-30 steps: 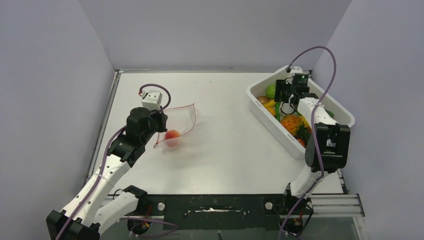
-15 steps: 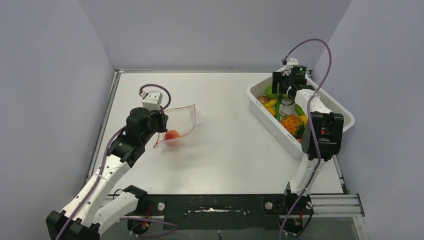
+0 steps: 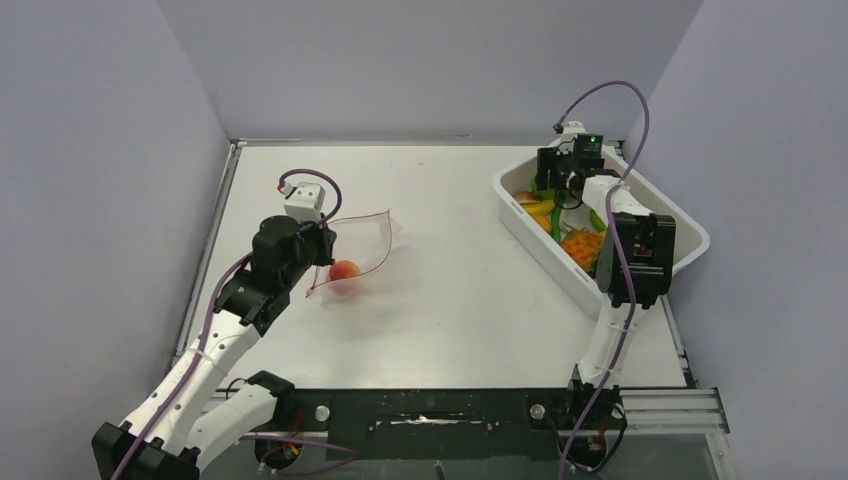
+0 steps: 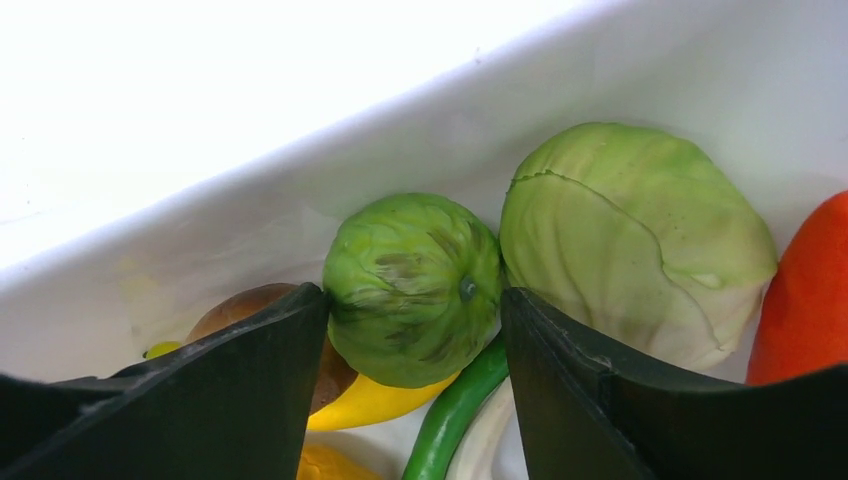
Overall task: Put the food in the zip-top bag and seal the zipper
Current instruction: Pick up the fake vegetable from the bin.
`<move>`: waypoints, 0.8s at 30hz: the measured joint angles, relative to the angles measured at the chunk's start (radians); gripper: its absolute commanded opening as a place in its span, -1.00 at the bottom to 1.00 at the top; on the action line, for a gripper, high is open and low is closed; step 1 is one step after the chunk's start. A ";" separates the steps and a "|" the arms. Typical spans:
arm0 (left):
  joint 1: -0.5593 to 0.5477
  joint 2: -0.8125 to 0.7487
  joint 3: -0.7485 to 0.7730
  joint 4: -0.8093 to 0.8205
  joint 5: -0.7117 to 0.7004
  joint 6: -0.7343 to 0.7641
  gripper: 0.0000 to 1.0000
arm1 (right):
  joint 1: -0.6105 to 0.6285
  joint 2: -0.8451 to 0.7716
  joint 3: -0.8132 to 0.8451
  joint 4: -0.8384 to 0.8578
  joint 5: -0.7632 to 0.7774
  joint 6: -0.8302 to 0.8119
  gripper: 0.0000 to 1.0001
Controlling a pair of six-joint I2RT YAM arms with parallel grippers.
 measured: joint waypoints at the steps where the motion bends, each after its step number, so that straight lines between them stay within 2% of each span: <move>1: 0.000 0.000 0.000 0.000 0.000 0.000 -1.00 | 0.001 0.000 0.000 -0.002 -0.003 -0.001 0.17; 4: 0.000 0.000 0.000 0.000 0.000 0.000 -1.00 | 0.003 0.000 0.000 -0.002 -0.013 -0.006 0.15; 9: 0.000 -0.001 0.000 0.000 0.000 0.000 -1.00 | 0.004 0.000 0.003 -0.010 -0.013 -0.018 0.35; 14: 0.000 -0.003 0.000 0.000 0.000 0.000 -1.00 | 0.004 0.012 0.023 -0.031 -0.013 -0.030 0.37; 24: 0.000 -0.004 0.000 0.001 0.000 0.000 -1.00 | 0.016 0.048 0.066 -0.062 -0.001 -0.045 -0.19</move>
